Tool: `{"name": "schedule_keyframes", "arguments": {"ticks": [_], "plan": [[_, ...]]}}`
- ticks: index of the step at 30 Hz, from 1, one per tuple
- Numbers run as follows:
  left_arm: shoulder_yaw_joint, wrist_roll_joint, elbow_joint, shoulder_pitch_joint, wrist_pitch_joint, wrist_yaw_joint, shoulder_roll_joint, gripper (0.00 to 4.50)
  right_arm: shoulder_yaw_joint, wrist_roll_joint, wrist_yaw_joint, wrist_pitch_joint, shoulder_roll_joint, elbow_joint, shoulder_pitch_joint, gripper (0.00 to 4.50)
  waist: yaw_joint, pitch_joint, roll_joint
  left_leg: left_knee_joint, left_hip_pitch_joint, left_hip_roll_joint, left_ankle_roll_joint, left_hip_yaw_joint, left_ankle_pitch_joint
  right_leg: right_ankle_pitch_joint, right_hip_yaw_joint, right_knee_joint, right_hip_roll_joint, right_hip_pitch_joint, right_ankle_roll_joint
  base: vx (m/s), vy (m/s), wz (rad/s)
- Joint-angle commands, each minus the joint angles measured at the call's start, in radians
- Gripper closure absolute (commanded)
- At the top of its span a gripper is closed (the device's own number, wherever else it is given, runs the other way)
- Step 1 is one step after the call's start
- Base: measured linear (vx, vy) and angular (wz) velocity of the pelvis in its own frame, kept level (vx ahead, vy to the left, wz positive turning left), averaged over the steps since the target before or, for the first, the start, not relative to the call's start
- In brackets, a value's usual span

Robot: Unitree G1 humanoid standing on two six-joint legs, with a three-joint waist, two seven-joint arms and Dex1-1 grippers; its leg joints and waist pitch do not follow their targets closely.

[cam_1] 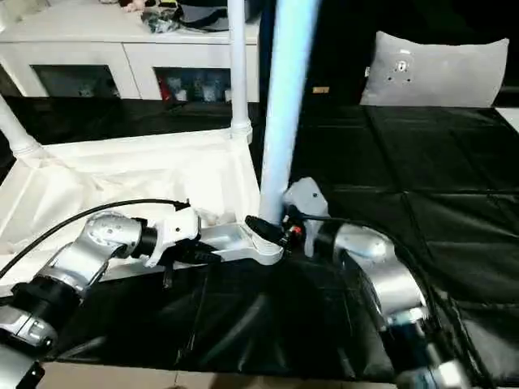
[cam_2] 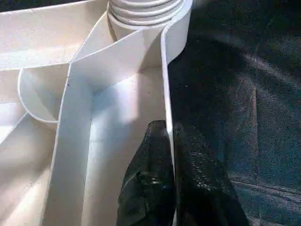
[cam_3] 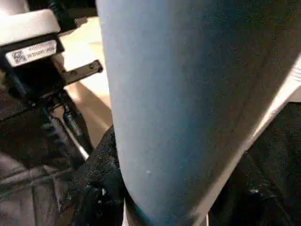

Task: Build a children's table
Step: Insert table leg to table base

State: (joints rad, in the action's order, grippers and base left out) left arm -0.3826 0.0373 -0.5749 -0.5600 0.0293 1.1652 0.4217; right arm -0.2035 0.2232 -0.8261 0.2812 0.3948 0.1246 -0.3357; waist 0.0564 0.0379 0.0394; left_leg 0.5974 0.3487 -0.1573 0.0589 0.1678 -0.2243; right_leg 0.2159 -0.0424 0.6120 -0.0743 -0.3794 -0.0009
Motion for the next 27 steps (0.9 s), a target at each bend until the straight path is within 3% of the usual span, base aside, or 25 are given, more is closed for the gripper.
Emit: {"name": "schedule_keyframes", "arguments": {"ticks": [1, 6, 7, 8, 9, 11, 13, 16, 19, 20, 21, 22, 25, 27], "plan": [[-0.017, 0.038, -0.027, -0.025, 0.022, 0.01, 0.02, 4.5, -0.074, -0.051, -0.036, 0.084, 0.024, 0.097, 0.041, 2.63, 0.0, -0.033, 0.001, -0.097, 0.001, -0.073, -0.007, -0.029, -0.278, 0.346, 0.053, -0.097, -0.082, 0.026, -0.192, 0.0, 0.0, 0.0], [-0.015, 0.043, -0.083, -0.074, 0.05, 0.025, 0.01, 4.5, -0.077, -0.041, -0.055, 0.084, 0.003, 0.134, 0.029, 2.63, 0.003, -0.038, -0.001, -0.094, 0.001, -0.07, -0.011, -0.026, -0.252, 0.262, 0.051, -0.091, -0.081, 0.031, -0.218, 0.0, 0.0, 0.0], [-0.015, 0.047, -0.116, -0.101, 0.06, 0.025, 0.001, 4.5, -0.073, -0.037, -0.056, 0.084, -0.005, 0.151, 0.018, 2.63, 0.006, -0.038, 0.013, -0.094, 0.0, -0.071, -0.007, -0.029, -0.257, 0.267, 0.051, -0.089, -0.084, 0.031, -0.223, 0.0, 0.0, 0.0], [-0.015, 0.048, -0.131, -0.115, 0.063, 0.025, -0.004, 4.5, -0.072, -0.036, -0.057, 0.084, -0.008, 0.158, 0.013, 2.63, 0.002, -0.035, 0.007, -0.095, 0.0, -0.07, -0.007, -0.026, -0.268, 0.281, 0.049, -0.095, -0.081, 0.029, -0.221, 0.0, 0.0, 0.0], [-0.011, 0.046, -0.161, -0.139, 0.066, 0.022, -0.016, 4.5, -0.071, -0.031, -0.062, 0.092, -0.011, 0.164, 0.007, 2.63, 0.005, -0.036, 0.017, -0.095, -0.003, -0.07, 0.003, -0.029, -0.284, 0.302, 0.049, -0.093, -0.084, 0.03, -0.218, 0.0, 0.0, 0.0], [-0.004, 0.043, -0.21, -0.175, 0.072, 0.018, -0.031, 4.5, -0.072, -0.025, -0.069, 0.107, -0.015, 0.167, -0.001, 2.63, 0.003, -0.035, 0.007, -0.096, -0.003, -0.069, 0.006, -0.029, -0.294, 0.33, 0.049, -0.098, -0.083, 0.032, -0.212, 0.0, 0.0, 0.0], [-0.001, 0.054, -0.295, -0.235, 0.091, 0.002, -0.046, 4.5, -0.076, -0.032, -0.062, 0.119, -0.023, 0.171, -0.01, 2.63, 0.005, -0.034, 0.012, -0.095, -0.006, -0.068, 0.005, -0.028, -0.297, 0.355, 0.049, -0.102, -0.083, 0.029, -0.205, 0.0, 0.0, 0.0], [-0.001, 0.058, -0.322, -0.254, 0.101, 0.002, -0.044, 4.5, -0.075, -0.045, -0.043, 0.117, -0.031, 0.185, -0.02, 2.63, 0.008, -0.033, 0.008, -0.098, -0.001, -0.072, 0.005, -0.031, -0.294, 0.358, 0.05, -0.101, -0.088, 0.032, -0.207, 0.0, 0.0, 0.0], [0.004, 0.056, -0.337, -0.26, 0.108, 0.005, -0.043, 4.5, -0.071, -0.05, -0.031, 0.115, -0.037, 0.198, -0.027, 2.63, 0.008, -0.032, 0.011, -0.099, -0.004, -0.074, 0.005, -0.031, -0.309, 0.384, 0.05, -0.103, -0.088, 0.028, -0.206, 0.0, 0.0, 0.0], [0.007, 0.056, -0.34, -0.256, 0.111, 0.003, -0.038, 4.5, -0.066, -0.054, -0.014, 0.115, -0.045, 0.211, -0.036, 2.63, 0.006, -0.032, 0.001, -0.099, -0.002, -0.073, 0.003, -0.03, -0.306, 0.39, 0.05, -0.104, -0.087, 0.028, -0.204, 0.0, 0.0, 0.0], [0.012, 0.06, -0.347, -0.248, 0.116, -0.002, -0.032, 4.5, -0.06, -0.058, 0.007, 0.117, -0.056, 0.226, -0.045, 2.63, 0.006, -0.031, 0.003, -0.101, -0.001, -0.074, 0.007, -0.033, -0.311, 0.411, 0.05, -0.104, -0.09, 0.027, -0.2, 0.0, 0.0, 0.0], [0.017, 0.064, -0.358, -0.237, 0.125, -0.008, -0.026, 4.5, -0.055, -0.064, 0.028, 0.121, -0.07, 0.24, -0.054, 2.63, 0.004, -0.029, -0.001, -0.102, 0.002, -0.073, 0.008, -0.035, -0.316, 0.442, 0.049, -0.106, -0.091, 0.027, -0.188, 0.0, 0.0, 0.0], [0.049, 0.036, -0.273, -0.155, 0.066, -0.034, -0.011, 4.5, -0.047, -0.073, 0.08, 0.129, -0.102, 0.252, -0.055, 2.63, -0.003, -0.027, 0.0, -0.108, 0.007, -0.079, 0.02, -0.042, -0.329, 0.497, 0.05, -0.105, -0.099, 0.025, -0.165, 0.0, 0.0, 0.0], [0.066, 0.015, -0.193, -0.101, 0.018, -0.043, -0.005, 4.5, -0.039, -0.075, 0.11, 0.133, -0.117, 0.257, -0.055, 2.63, -0.008, -0.025, -0.002, -0.11, 0.002, -0.08, 0.023, -0.043, -0.366, 0.53, 0.05, -0.108, -0.097, 0.017, -0.156, 0.0, 0.0, 0.0]]}}
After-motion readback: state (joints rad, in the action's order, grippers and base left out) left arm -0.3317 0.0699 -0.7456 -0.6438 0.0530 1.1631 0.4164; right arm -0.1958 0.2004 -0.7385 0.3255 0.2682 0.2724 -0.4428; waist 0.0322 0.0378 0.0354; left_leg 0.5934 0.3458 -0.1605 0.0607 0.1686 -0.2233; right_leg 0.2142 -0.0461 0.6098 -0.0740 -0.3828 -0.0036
